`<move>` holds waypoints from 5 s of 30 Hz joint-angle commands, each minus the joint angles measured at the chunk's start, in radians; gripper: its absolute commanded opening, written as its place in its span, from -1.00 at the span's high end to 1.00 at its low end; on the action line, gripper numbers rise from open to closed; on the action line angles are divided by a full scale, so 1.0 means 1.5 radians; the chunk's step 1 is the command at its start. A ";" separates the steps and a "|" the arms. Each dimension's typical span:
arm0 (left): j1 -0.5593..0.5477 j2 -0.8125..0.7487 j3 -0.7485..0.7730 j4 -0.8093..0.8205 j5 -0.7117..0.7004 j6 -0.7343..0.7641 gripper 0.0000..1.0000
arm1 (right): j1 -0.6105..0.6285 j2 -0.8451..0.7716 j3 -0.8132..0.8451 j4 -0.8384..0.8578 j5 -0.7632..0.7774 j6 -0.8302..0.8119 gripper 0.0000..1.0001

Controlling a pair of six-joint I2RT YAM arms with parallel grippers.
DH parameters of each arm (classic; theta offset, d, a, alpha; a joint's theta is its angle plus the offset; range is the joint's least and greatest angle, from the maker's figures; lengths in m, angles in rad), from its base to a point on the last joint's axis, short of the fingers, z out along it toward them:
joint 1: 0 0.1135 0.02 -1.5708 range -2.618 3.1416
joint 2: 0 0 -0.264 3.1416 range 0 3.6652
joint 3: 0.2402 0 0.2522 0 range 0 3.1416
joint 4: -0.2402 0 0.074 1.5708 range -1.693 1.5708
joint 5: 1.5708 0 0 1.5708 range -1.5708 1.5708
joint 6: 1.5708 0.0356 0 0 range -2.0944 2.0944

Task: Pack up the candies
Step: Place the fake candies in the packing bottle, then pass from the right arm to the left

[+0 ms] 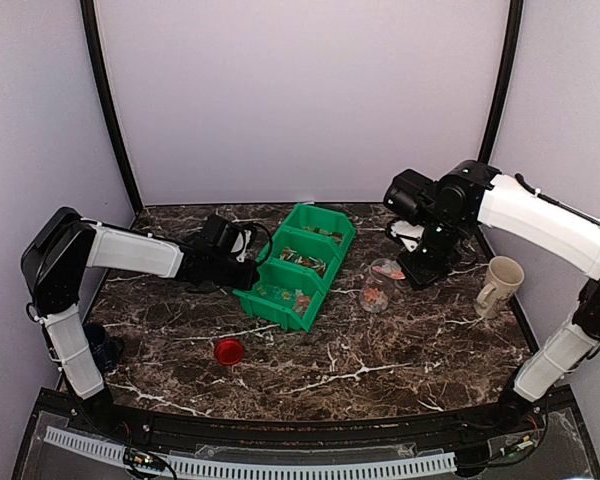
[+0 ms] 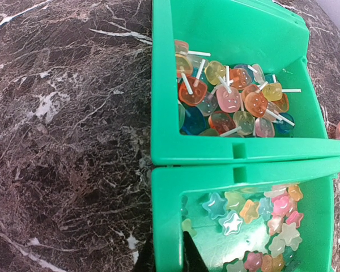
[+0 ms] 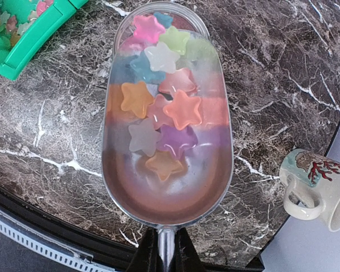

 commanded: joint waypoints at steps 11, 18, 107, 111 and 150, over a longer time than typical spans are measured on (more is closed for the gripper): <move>0.002 -0.001 0.022 0.093 0.010 -0.006 1.00 | 0.016 0.008 0.008 -0.017 0.018 0.011 1.00; 0.002 -0.002 0.023 0.094 0.008 -0.006 1.00 | 0.024 0.012 0.016 -0.022 0.026 0.015 1.00; 0.021 -0.006 0.039 0.074 -0.021 -0.023 1.00 | 0.028 -0.007 0.052 -0.013 0.047 0.016 1.00; 0.021 -0.004 0.043 0.071 -0.018 -0.024 1.00 | 0.033 -0.038 0.032 0.036 0.069 0.023 1.00; 0.028 -0.023 0.074 0.012 -0.044 -0.028 0.77 | -0.039 -0.338 -0.437 0.879 0.197 -0.191 1.00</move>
